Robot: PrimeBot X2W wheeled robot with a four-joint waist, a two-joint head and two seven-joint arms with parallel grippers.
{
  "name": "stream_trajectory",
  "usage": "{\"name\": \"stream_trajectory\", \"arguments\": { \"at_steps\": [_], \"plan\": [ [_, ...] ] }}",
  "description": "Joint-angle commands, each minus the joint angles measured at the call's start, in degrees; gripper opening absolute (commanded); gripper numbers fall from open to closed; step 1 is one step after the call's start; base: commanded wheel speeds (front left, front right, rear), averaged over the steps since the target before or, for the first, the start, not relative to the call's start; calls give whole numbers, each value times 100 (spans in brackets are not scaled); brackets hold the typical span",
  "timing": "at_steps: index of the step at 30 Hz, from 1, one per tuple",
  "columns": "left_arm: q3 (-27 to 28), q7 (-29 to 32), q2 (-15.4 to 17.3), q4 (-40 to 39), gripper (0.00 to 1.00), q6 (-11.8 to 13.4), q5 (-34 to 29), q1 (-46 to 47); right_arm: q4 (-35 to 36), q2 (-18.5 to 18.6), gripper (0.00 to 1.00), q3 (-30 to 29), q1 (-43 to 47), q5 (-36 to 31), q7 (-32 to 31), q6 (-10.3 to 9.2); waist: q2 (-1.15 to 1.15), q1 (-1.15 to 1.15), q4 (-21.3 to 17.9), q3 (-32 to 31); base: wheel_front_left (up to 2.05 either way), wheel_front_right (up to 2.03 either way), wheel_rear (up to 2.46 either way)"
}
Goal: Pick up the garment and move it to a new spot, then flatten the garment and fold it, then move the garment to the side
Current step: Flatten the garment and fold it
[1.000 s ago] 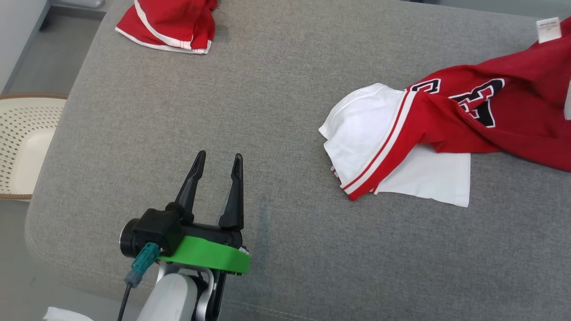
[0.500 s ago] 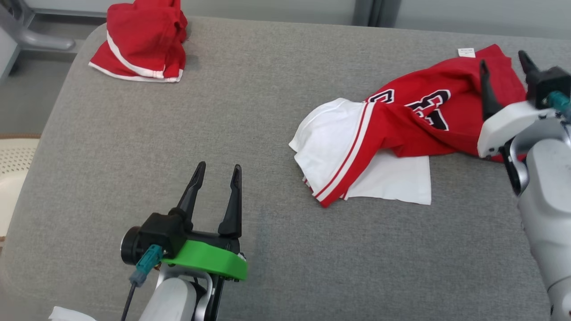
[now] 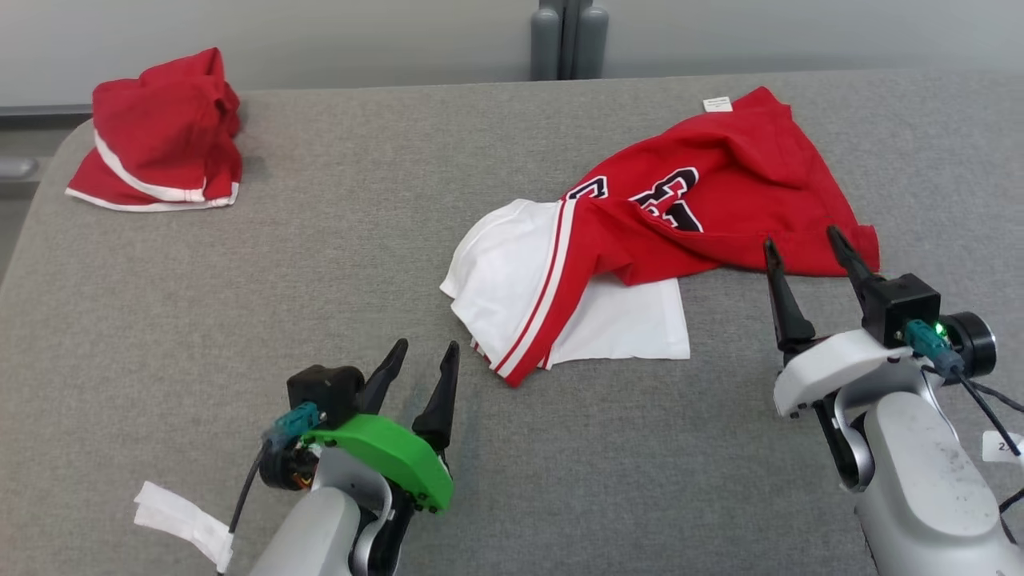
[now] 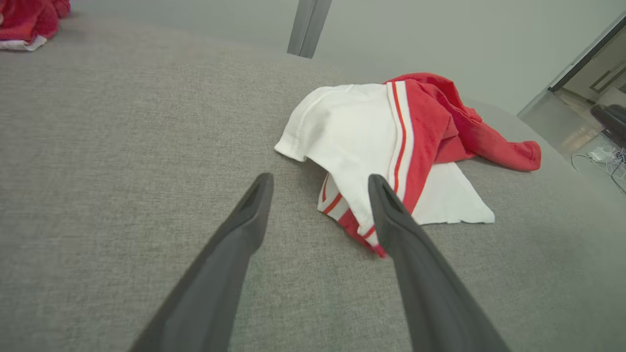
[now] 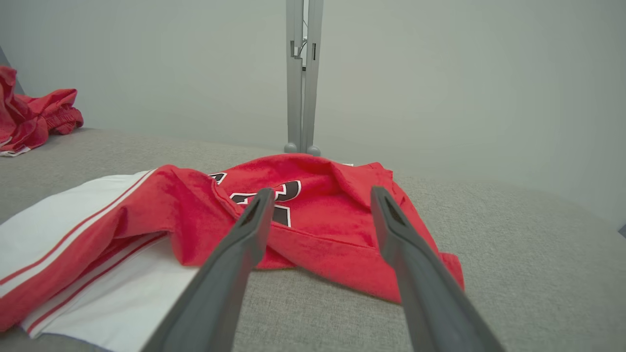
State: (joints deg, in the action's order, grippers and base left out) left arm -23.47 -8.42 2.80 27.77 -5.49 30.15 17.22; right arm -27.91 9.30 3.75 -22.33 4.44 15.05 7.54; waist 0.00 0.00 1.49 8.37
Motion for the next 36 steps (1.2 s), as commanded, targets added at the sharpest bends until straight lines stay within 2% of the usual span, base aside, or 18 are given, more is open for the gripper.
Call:
{"name": "stream_trajectory", "arguments": {
  "at_steps": [1,4,8,17,28,29,31,33,34,36],
  "plan": [
    [-41,105,17,50,100,-58,241,162,107,-68,100,-18,150,-11,17,-10,0,0,-207,9,0,0,0],
    [-184,345,19,169,100,-107,756,342,285,-139,100,-73,344,-59,18,-10,0,0,-328,44,0,0,0],
    [-250,491,20,479,100,-67,1017,575,440,-227,100,-138,491,-94,17,-10,0,0,-463,104,0,0,0],
    [-199,336,20,1200,100,-20,1192,1024,682,-333,100,-273,604,-151,18,-10,0,0,-680,318,0,0,0],
    [-286,-59,20,1484,100,-56,1455,1405,828,-415,100,-358,616,-200,18,-10,0,0,-729,431,0,0,0],
    [-319,-22,20,1519,96,-62,1501,1430,819,-412,100,-356,603,-192,18,-10,0,0,-736,437,0,0,0],
    [-354,19,20,1633,73,-6,1511,1466,829,-428,100,-347,596,-202,18,-10,0,0,-756,443,0,0,0],
    [-367,53,20,1737,58,39,1528,1511,844,-437,100,-343,587,-195,18,-10,0,0,-782,457,0,0,0],
    [-372,49,20,1771,47,35,1537,1532,853,-433,100,-352,577,-185,18,-10,0,0,-792,465,0,0,0],
    [-359,-31,20,1808,37,22,1573,1567,890,-427,100,-380,554,-180,18,-10,0,0,-809,483,0,0,0]
  ]
}}
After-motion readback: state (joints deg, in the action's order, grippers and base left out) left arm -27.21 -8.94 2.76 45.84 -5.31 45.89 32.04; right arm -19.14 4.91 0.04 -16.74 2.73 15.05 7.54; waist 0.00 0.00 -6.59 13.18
